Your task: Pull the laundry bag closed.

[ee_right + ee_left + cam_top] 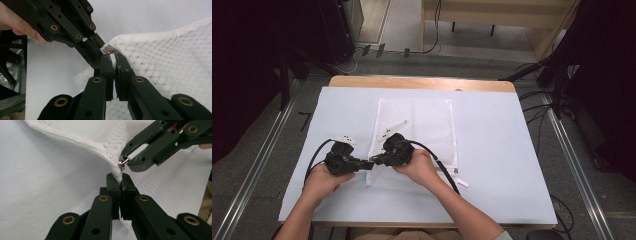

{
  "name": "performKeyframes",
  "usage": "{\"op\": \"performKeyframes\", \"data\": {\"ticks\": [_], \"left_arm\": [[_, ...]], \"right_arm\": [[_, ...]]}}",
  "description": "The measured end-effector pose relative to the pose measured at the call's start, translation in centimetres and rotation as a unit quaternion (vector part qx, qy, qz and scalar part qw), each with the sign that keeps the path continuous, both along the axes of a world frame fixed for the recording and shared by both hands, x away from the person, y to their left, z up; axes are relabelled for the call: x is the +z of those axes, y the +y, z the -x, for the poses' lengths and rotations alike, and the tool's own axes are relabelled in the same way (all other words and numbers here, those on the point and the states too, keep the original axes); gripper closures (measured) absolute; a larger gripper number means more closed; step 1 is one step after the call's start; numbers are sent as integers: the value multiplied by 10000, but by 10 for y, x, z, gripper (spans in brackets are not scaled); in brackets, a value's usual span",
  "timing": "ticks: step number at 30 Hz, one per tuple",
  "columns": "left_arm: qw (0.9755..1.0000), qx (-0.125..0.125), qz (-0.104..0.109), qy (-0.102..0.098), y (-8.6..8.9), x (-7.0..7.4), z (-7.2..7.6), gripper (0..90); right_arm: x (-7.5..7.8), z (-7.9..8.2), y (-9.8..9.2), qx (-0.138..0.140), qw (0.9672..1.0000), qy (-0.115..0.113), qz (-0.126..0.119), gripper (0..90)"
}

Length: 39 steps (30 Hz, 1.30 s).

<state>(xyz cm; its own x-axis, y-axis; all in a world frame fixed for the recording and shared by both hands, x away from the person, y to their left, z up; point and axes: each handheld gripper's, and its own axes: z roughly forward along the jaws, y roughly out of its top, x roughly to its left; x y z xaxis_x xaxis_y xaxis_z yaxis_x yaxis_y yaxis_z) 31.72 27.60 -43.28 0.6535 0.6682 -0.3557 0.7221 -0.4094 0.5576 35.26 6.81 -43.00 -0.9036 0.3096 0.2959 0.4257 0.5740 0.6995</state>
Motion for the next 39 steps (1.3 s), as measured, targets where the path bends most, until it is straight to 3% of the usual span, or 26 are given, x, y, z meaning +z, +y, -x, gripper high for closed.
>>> {"op": "performKeyframes", "data": {"ticks": [6, 20, 21, 25, 31, 39], "left_arm": [[10000, 38, -51, -5, -1, 2, 0, 894], [9999, 3, -112, -67, -1, 4, 2, 896], [9998, 17, -161, -116, -1, 3, 2, 896], [10000, 53, 12, -63, 1, 2, -1, 887], [9998, -4, -148, -152, -2, -1, -1, 854], [9999, -59, -82, -130, -2, 0, 0, 881]], "right_arm": [[-4, 0, -2, -129, 9999, -86, 18, 885], [-6, 3, -6, -147, 9996, -156, 176, 887], [-6, 3, -6, -145, 9997, -137, 164, 887], [-3, 3, -8, -108, 9998, -130, 52, 886], [-2, 5, -6, 20, 9999, -109, 91, 886], [-1, 3, -8, -1, 10000, -20, -90, 882]]}}
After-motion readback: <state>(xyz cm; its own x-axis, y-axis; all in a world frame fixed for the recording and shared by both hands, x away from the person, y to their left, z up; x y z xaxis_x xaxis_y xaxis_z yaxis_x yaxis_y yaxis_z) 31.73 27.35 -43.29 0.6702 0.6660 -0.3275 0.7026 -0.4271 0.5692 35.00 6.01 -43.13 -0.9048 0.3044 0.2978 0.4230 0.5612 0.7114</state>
